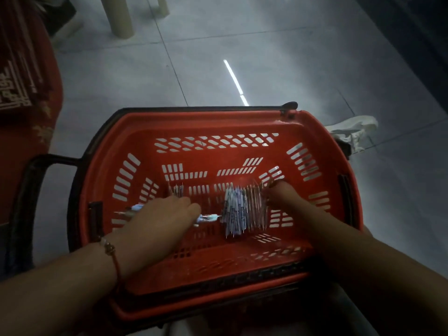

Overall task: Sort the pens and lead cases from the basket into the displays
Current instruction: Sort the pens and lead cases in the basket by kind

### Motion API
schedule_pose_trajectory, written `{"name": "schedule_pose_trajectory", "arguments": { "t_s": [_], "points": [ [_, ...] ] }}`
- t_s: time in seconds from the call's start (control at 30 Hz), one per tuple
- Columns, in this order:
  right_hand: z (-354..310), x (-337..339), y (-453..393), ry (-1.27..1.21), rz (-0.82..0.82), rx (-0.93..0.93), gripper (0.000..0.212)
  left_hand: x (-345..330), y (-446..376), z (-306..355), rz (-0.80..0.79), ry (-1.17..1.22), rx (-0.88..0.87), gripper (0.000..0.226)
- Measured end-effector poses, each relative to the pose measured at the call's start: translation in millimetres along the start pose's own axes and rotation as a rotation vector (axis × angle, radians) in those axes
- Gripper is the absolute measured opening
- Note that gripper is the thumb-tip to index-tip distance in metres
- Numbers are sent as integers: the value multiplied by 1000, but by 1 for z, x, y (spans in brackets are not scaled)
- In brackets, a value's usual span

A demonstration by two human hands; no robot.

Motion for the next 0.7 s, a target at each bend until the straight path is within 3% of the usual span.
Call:
{"name": "schedule_pose_trajectory", "arguments": {
  "t_s": [0.1, 0.3, 0.47, 0.57, 0.63, 0.7],
  "points": [
    [-11, -7, -15, 313, -75, 32, 20, -6, -5, -2, -12, -23, -39, 27],
    [-17, -29, -50, 513, -81, 4, 33, -16, -16, -11, -34, -53, -55, 33],
    [-31, -26, -45, 611, -47, 83, 27, -12, -18, -15, 10, -38, -117, 28],
    [-62, -15, -14, 445, -219, 180, 28, -9, -17, -15, 9, 55, -161, 21],
    [-75, -6, 33, 105, -380, 275, 34, 3, -14, -2, 72, 66, -245, 21],
    [-82, -4, 100, -206, -652, 396, 37, 15, -9, 9, 166, 39, -323, 24]
  ]
}}
Point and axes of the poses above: each hand's wrist, its own y-axis away from the middle knuckle, its own x-axis out of the back of the hand, z = x × y, the point moved 6 cm from there along -y, towards the middle knuckle, and after that the axes turned 15 degrees about y, right-handed, at the moved point
